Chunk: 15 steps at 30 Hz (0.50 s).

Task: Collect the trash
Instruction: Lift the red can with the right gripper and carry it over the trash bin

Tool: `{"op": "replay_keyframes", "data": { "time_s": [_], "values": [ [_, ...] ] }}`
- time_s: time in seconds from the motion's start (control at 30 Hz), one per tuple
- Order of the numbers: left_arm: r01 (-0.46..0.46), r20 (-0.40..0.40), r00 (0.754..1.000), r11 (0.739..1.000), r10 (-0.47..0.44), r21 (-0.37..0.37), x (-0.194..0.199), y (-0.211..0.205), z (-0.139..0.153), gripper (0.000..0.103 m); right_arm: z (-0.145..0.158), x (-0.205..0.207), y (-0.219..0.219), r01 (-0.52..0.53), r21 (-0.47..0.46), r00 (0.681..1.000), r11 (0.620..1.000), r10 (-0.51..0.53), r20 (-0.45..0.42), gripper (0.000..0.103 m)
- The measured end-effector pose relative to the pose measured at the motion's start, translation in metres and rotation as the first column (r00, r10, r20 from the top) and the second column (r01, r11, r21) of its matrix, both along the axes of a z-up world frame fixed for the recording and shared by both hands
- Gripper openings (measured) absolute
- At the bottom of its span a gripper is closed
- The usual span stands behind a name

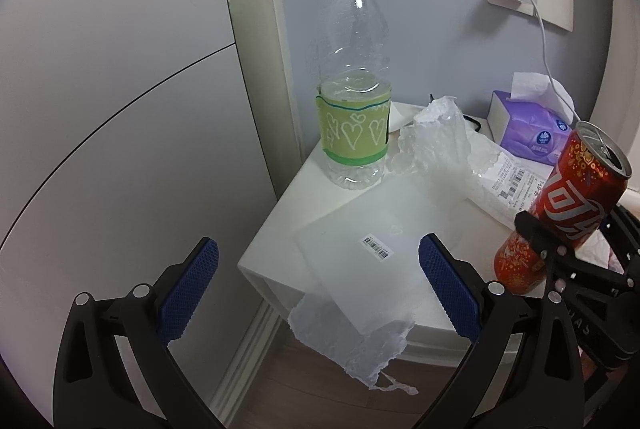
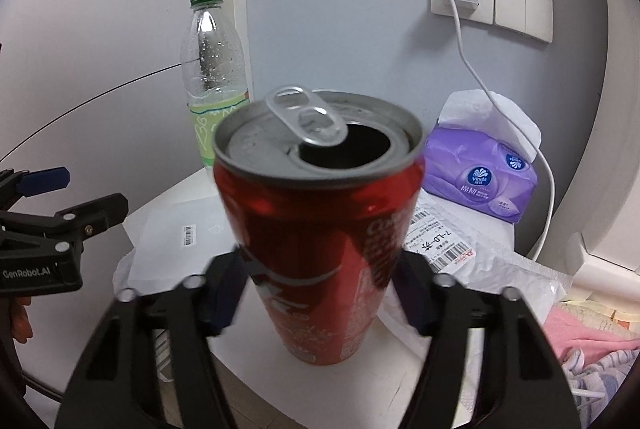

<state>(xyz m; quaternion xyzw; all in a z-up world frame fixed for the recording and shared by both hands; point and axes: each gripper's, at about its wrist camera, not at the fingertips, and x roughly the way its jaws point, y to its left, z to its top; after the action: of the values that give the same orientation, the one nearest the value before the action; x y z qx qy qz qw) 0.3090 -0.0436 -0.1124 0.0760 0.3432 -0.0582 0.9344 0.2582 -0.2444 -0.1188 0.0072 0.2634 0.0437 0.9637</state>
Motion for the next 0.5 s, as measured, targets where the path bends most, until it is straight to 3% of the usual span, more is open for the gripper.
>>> {"op": "replay_keyframes", "data": {
  "time_s": [0.3, 0.5],
  "values": [
    [-0.030, 0.014, 0.999, 1.000, 0.030, -0.009, -0.016, 0.011, 0.015, 0.097, 0.018, -0.015, 0.002, -0.034, 0.020, 0.999, 0.999, 0.033, 0.036, 0.055],
    [-0.090, 0.021, 0.996, 0.996, 0.090, -0.011, -0.057, 0.042, 0.031, 0.097, 0.039, -0.041, 0.023, -0.107, 0.026, 0.993, 0.994, 0.105, 0.051, 0.055]
  ]
}}
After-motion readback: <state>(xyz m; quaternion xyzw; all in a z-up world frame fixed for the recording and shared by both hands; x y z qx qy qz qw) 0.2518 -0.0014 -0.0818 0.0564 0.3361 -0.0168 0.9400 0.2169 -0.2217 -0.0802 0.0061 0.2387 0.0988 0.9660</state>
